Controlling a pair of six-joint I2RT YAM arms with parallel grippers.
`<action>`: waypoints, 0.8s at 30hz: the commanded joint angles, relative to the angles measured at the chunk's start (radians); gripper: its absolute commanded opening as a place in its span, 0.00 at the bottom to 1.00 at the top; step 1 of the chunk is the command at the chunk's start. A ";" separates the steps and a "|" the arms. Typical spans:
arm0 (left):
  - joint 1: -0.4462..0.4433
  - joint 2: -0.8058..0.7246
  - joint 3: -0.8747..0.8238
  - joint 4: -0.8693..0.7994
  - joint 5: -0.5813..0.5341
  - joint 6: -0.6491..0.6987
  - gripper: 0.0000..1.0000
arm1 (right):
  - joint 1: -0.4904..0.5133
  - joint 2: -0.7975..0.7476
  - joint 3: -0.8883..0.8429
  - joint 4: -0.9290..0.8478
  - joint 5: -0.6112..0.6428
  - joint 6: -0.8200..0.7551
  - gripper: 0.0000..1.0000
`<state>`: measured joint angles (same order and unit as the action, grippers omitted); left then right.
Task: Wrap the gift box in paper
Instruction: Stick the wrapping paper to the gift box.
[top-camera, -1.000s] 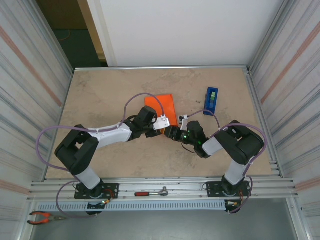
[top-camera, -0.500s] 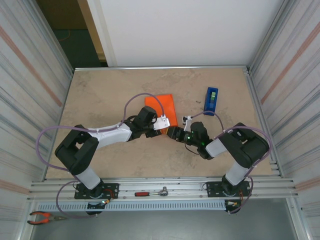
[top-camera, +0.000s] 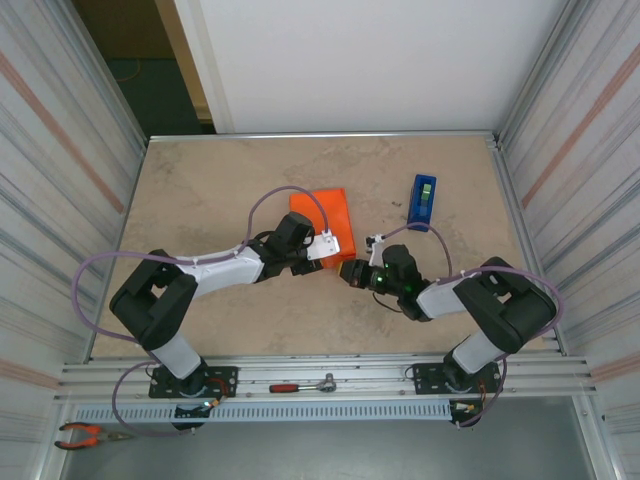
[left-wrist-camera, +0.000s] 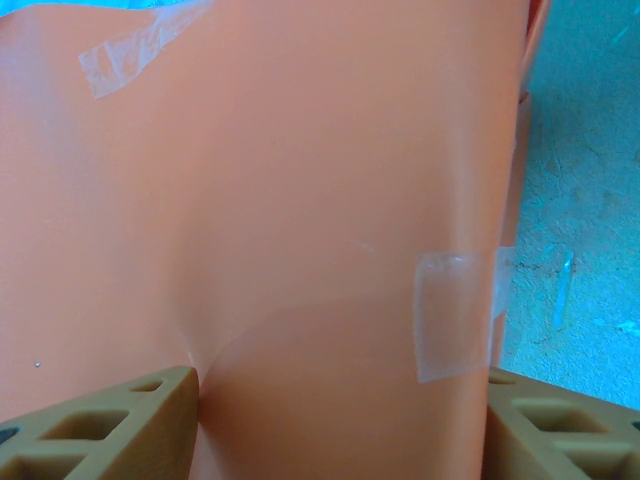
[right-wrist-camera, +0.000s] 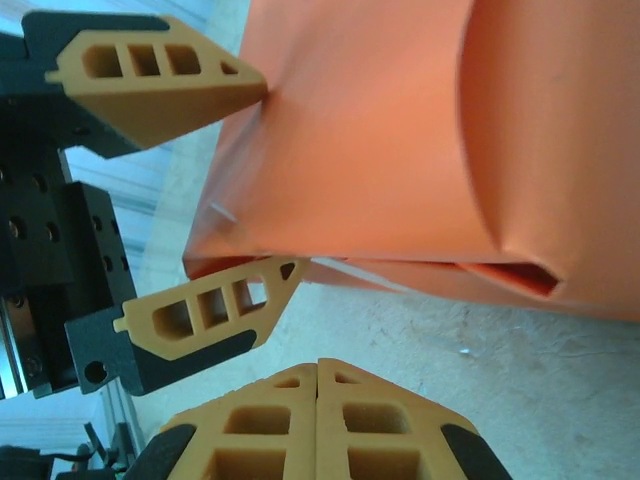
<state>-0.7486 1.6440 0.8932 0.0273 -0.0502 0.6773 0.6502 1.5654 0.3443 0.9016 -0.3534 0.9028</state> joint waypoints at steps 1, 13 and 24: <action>-0.009 0.014 -0.030 -0.078 0.023 -0.003 0.63 | 0.011 0.033 0.042 0.016 -0.014 -0.014 0.00; -0.008 0.013 -0.033 -0.076 0.021 -0.002 0.63 | 0.007 0.175 0.123 0.090 -0.017 0.017 0.00; -0.009 0.014 -0.033 -0.076 0.023 -0.002 0.63 | -0.033 0.245 0.158 0.139 -0.040 0.032 0.00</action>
<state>-0.7483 1.6440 0.8917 0.0319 -0.0498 0.6773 0.6338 1.8000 0.4763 1.0019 -0.3916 0.9169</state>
